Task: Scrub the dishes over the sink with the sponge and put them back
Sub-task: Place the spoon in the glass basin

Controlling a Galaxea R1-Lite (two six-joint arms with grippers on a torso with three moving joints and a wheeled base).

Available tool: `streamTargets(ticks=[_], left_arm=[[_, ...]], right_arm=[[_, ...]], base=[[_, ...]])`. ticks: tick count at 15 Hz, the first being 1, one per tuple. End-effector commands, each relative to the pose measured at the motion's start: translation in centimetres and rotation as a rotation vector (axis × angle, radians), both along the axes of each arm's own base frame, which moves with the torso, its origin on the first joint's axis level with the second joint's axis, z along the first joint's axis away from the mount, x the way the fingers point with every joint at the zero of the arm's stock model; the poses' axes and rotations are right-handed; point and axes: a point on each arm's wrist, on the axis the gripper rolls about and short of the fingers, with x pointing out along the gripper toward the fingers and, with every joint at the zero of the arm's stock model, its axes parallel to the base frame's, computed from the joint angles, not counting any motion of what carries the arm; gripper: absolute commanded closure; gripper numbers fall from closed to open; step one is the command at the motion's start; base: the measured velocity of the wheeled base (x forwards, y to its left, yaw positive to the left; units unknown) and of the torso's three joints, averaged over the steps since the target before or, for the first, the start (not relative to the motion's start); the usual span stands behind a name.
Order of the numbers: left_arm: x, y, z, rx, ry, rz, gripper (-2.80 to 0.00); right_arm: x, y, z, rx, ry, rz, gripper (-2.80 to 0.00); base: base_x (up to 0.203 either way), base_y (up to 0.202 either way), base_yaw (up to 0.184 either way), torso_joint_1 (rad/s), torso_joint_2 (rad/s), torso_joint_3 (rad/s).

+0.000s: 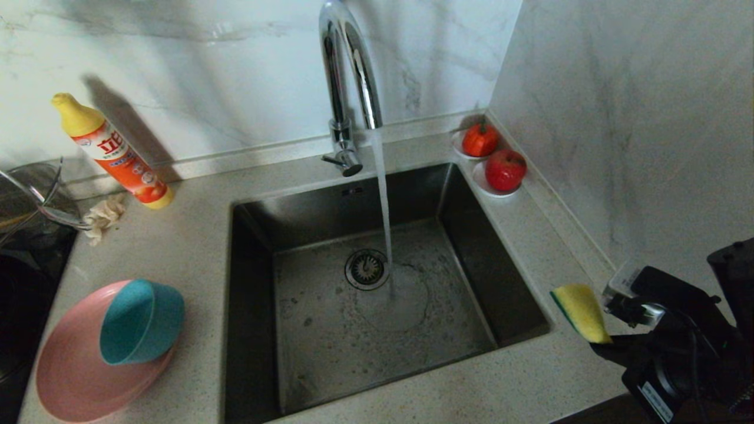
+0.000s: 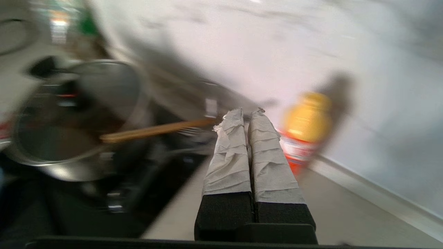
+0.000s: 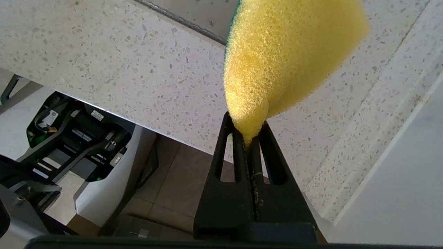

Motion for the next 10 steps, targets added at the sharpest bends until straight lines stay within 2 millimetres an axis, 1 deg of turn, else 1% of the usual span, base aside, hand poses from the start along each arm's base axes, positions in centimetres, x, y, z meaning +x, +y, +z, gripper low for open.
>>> streamTargets(ticks=[1,3,4,8,10], left_arm=[[-2.6,1.4,0.1,0.002,-0.023,0.081,0.00],[-3.6,2.6,-0.4,0.009,-0.004,0.154,0.00],[-4.3,2.9,-0.7,0.014,0.006,0.176,0.00],[-6.9,3.1,-2.5,0.048,0.074,0.230,0.00],[-7.9,3.5,-3.3,0.050,0.095,0.266,0.00]], right_arm=[[0.0,0.0,-0.1,-0.005,0.003,0.002,0.00],[0.2,0.1,-0.2,-0.006,0.010,-0.002,0.00],[0.2,0.1,-0.2,-0.006,0.010,-0.002,0.00],[0.1,0.1,-0.1,-0.005,0.007,-0.001,0.00],[0.2,0.1,-0.3,-0.003,0.015,0.006,0.00]], base=[[0.000,0.000,0.000,0.000,0.00,0.000],[0.000,0.000,0.000,0.000,0.00,0.000],[0.000,0.000,0.000,0.000,0.00,0.000],[0.000,0.000,0.000,0.000,0.00,0.000],[0.000,0.000,0.000,0.000,0.00,0.000]])
